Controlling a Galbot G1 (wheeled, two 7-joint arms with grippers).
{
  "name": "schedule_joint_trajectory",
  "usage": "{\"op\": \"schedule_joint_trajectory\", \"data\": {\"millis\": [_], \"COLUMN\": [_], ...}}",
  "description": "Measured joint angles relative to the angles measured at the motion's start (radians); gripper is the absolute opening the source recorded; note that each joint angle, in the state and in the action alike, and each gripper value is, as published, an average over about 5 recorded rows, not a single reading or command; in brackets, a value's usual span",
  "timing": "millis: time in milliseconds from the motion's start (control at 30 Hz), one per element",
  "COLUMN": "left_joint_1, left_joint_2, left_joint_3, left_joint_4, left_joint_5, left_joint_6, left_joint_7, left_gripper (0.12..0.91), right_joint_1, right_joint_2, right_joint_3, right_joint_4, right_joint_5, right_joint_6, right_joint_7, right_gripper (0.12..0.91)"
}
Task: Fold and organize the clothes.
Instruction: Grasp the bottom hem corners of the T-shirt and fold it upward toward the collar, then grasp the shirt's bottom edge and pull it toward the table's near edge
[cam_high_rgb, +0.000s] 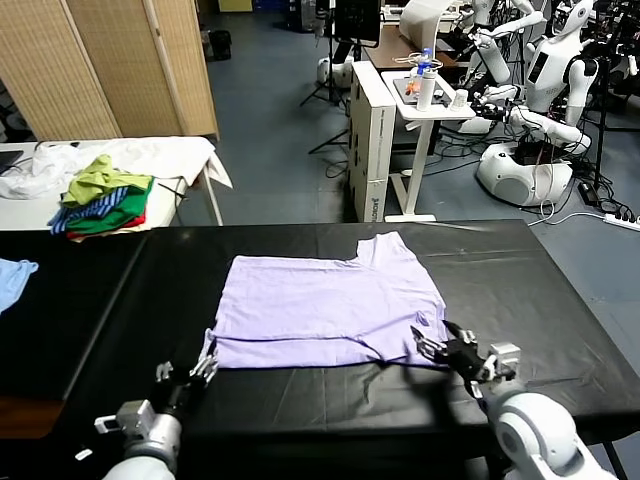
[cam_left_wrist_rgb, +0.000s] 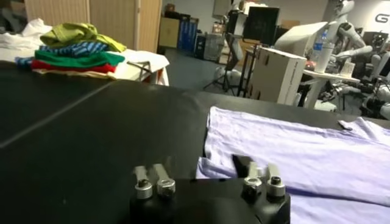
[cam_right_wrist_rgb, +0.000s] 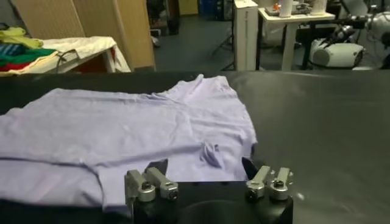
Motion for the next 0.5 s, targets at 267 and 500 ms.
{"op": "schedule_joint_trajectory", "data": {"millis": [267, 500], "left_joint_1": [0.015, 0.011], "left_joint_2": [-0.001, -0.003], "left_joint_3": [-0.006, -0.004], "left_joint_4": [0.011, 0.026], "left_joint_5": [0.000, 0.000], "left_joint_6": [-0.002, 0.000], "left_joint_7": [0.000, 0.000], "left_gripper": [0.831, 0.531], "right_joint_1": [-0.024, -0.018], "right_joint_2": [0.005, 0.010], "right_joint_3": [-0.004, -0.024], "right_joint_4": [-0.004, -0.018], "right_joint_5": [-0.016, -0.033], "right_joint_6": [0.003, 0.008], "right_joint_7": [-0.010, -0.015], "right_gripper": [0.626, 0.251]}}
